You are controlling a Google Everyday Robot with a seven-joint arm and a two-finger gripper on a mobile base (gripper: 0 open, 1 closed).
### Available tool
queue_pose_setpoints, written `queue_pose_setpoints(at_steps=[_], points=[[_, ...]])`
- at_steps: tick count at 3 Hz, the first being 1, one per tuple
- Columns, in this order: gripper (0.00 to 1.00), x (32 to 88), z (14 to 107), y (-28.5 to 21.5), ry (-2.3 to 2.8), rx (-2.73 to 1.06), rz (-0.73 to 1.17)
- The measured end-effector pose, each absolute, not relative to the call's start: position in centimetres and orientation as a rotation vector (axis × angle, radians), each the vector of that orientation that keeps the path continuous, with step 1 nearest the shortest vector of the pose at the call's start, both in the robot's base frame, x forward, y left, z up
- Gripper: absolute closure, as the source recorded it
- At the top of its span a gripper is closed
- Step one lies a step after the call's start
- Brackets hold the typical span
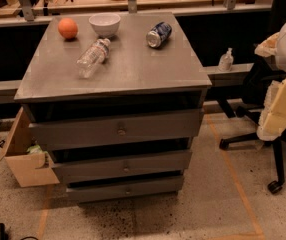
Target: Pick orange
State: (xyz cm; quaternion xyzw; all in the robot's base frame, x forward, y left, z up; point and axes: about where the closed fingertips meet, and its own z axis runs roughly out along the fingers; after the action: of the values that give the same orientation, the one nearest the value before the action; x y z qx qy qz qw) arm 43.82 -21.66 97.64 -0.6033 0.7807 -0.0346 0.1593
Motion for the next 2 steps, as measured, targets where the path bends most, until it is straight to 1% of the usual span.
queue_pose_setpoints(at_steps=[1, 2], points=[[0.0, 43.9, 97.7, -21.6, 2.229, -1.718, -0.097], [0.0, 46.0, 98.0, -21.2, 2.196, -1.6, -0.053]])
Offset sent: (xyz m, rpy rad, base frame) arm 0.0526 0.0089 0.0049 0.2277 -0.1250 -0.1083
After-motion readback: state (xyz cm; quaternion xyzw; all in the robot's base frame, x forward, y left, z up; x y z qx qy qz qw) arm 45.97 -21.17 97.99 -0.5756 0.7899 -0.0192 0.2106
